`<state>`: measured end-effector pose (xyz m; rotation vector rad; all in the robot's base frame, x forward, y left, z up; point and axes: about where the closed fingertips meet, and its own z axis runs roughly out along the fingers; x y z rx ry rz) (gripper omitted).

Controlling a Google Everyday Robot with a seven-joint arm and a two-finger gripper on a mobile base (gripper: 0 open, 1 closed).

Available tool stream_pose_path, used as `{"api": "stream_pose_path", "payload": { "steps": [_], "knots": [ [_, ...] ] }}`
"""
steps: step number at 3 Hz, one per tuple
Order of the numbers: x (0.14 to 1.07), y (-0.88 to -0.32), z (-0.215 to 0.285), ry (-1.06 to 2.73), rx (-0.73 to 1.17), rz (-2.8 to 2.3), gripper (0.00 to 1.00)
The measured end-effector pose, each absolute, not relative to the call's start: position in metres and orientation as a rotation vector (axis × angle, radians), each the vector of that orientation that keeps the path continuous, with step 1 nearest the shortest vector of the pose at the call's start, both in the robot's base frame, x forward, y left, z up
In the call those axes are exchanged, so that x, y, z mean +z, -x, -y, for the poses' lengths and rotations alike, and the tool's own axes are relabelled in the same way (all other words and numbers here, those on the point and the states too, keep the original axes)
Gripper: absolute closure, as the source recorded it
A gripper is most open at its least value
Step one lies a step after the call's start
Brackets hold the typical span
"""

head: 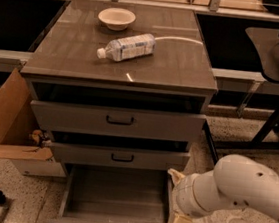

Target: Close bottom drawer

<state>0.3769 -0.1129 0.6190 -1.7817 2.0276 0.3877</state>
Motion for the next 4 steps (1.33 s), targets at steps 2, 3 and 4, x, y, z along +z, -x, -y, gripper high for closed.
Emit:
{"api": "stream_pose_path", "payload": {
  "steps": [2, 3, 4],
  "knots": [
    [0.543, -0.371, 0.087, 1.808, 0.522, -1.927, 0.0],
    [0.544, -0.371, 0.088, 1.809, 0.519, -1.926, 0.0],
    [0.528, -0.374, 0.088, 1.816, 0.528, -1.922, 0.0]
  ]
}}
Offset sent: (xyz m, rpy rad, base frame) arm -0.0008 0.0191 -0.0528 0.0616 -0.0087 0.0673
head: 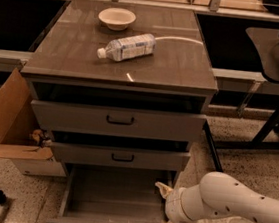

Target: Close bottom drawer

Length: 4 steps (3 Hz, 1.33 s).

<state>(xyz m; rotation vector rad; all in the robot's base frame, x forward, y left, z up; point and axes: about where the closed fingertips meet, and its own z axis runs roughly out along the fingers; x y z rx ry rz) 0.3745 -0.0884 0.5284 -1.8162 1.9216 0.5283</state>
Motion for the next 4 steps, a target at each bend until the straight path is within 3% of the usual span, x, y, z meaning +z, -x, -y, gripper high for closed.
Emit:
{"api": "stream_pose_path", "payload": {
  "steps": [4],
  "knots": [
    [0.369, -0.386, 0.113, 1.913, 0.739, -1.741, 0.0]
  ]
}}
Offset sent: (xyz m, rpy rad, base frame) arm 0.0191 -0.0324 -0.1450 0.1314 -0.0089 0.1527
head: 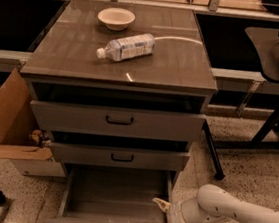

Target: Close bottom drawer

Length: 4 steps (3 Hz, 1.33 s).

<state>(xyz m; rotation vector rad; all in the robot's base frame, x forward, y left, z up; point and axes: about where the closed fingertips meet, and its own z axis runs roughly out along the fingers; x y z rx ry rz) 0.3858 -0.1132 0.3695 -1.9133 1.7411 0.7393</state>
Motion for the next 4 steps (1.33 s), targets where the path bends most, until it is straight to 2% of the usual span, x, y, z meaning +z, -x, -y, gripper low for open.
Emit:
{"api": "stream_pose_path", "payload": {
  "steps": [1, 2, 4],
  "knots": [
    [0.369, -0.386, 0.113, 1.913, 0.739, -1.741, 0.0],
    [0.341, -0.386, 0.118, 1.909, 0.773, -1.734, 0.18],
    [0.264, -0.385, 0.139, 1.873, 0.801, -1.749, 0.64]
  ]
}}
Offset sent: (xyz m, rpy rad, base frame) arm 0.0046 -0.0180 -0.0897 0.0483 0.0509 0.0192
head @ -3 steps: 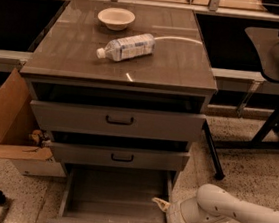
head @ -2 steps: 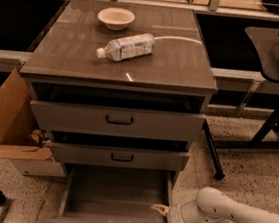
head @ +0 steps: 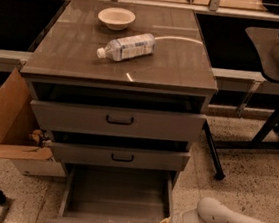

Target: Close bottom drawer

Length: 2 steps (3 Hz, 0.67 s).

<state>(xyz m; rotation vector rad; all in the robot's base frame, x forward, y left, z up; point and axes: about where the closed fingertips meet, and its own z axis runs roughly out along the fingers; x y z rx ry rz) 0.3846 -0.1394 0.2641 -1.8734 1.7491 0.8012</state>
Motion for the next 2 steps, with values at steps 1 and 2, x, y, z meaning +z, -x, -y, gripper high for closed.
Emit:
{"api": "stream_pose_path", "payload": {
  "steps": [1, 2],
  "knots": [
    [0.236, -0.38, 0.15, 1.872, 0.792, -1.776, 0.95],
    [0.217, -0.38, 0.152, 1.881, 0.751, -1.832, 1.0]
  ]
}}
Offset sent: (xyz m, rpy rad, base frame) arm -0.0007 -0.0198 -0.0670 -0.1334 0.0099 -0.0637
